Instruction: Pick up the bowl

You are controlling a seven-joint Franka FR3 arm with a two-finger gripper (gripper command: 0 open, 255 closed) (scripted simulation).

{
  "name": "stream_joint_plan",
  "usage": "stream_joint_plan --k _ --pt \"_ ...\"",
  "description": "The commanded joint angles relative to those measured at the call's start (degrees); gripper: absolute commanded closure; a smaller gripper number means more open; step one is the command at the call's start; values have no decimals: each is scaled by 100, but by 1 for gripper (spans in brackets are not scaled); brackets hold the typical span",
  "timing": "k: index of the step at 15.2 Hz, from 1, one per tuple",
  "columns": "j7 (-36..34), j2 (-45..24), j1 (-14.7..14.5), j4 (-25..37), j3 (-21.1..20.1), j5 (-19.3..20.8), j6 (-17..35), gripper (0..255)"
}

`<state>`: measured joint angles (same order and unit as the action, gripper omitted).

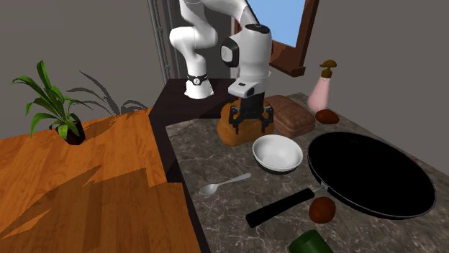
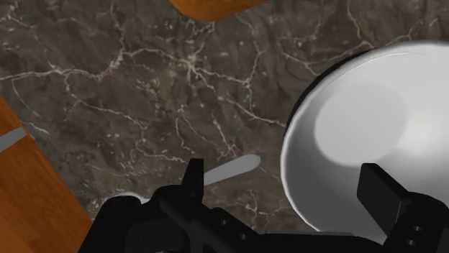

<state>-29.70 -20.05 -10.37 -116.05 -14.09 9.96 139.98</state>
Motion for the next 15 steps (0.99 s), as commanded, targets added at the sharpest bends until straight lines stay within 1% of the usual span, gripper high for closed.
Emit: stream_joint_plan --k 1,2,9,11,12,15 --pt "-112 -423 -121 414 30 118 4 0" --pt "-138 -524 -155 511 41 143 6 0" --pt "-249 -904 -230 489 145 294 401 0" --pt "-258 -937 -236 489 154 307 433 0" --pt "-256 -953 -237 512 156 308 426 255" --pt "-256 -953 -239 518 155 307 420 255"
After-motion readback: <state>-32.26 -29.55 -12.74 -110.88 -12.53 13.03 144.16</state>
